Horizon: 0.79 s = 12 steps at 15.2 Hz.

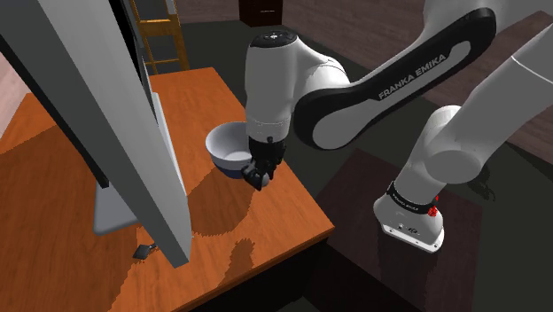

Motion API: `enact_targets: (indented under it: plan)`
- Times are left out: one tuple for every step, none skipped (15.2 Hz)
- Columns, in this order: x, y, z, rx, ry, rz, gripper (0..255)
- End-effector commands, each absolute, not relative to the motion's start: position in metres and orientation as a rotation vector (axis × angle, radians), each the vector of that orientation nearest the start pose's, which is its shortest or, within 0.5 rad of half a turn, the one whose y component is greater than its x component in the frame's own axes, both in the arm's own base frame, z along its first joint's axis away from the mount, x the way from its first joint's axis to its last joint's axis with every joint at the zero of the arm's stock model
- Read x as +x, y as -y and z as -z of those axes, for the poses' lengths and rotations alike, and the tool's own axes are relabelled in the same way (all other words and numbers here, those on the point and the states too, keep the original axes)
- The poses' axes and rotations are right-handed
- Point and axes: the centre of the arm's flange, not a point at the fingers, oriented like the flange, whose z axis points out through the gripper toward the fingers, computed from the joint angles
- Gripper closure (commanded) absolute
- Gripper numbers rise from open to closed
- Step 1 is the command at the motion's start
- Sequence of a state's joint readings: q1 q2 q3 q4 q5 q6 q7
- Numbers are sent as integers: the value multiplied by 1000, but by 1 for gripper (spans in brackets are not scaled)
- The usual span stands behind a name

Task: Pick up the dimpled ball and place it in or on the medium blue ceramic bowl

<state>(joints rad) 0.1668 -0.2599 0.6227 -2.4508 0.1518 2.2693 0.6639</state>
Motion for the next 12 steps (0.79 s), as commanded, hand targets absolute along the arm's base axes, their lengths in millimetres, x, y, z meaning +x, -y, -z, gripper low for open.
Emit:
enact_targets:
  plan:
    - [320, -328, -392, -3140, 26, 78, 255]
    - [320, -328, -397, -3140, 26, 78, 255]
    - [320, -328, -402, -3140, 26, 78, 255]
    - [320, -328, -408, -3140, 26, 78, 255]
    - [320, -328, -413, -3140, 26, 78, 255]
    - [320, -328, -418, -3140, 26, 78, 255]
    - [320, -328, -424, -3140, 26, 78, 255]
    - [320, -328, -429, -3140, 26, 78, 255]
    - [320, -328, -434, -3140, 26, 78, 255]
    - [320, -328, -439, -3140, 26, 78, 255]
    - [320, -328, -445, -3140, 26, 78, 255]
    - [320, -328, -450, -3140, 26, 78, 255]
